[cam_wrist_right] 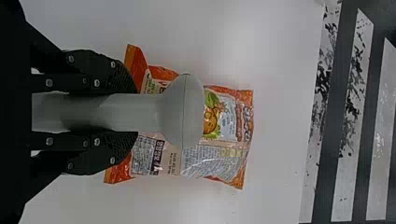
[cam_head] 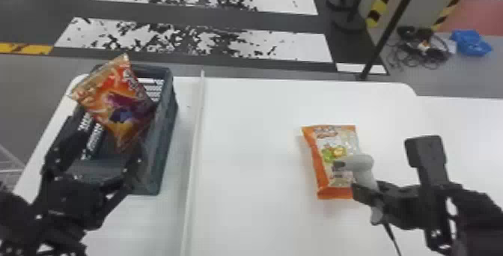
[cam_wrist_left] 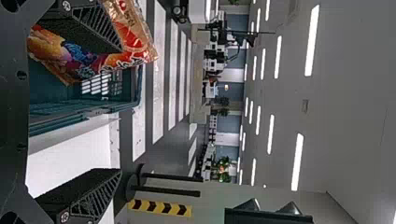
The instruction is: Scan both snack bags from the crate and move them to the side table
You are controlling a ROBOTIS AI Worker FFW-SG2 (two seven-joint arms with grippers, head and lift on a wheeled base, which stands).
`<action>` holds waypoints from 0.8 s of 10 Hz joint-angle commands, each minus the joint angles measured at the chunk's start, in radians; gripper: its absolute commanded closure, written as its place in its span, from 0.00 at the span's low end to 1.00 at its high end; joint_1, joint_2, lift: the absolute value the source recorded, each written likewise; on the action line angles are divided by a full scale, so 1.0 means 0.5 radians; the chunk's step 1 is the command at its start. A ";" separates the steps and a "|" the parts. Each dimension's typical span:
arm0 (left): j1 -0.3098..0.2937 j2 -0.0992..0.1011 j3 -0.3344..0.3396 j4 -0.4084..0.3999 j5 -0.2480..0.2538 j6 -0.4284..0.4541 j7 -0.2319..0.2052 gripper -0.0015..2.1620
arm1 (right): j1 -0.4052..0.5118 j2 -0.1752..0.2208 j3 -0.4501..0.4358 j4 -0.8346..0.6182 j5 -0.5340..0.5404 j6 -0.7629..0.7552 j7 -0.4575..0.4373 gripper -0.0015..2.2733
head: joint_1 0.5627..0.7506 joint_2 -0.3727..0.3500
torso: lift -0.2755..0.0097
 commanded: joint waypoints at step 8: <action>0.007 -0.003 0.003 0.006 0.000 -0.010 -0.009 0.04 | -0.120 -0.083 -0.663 0.622 -0.290 -0.693 -0.049 0.99 | 0.70 0.11 | 0.70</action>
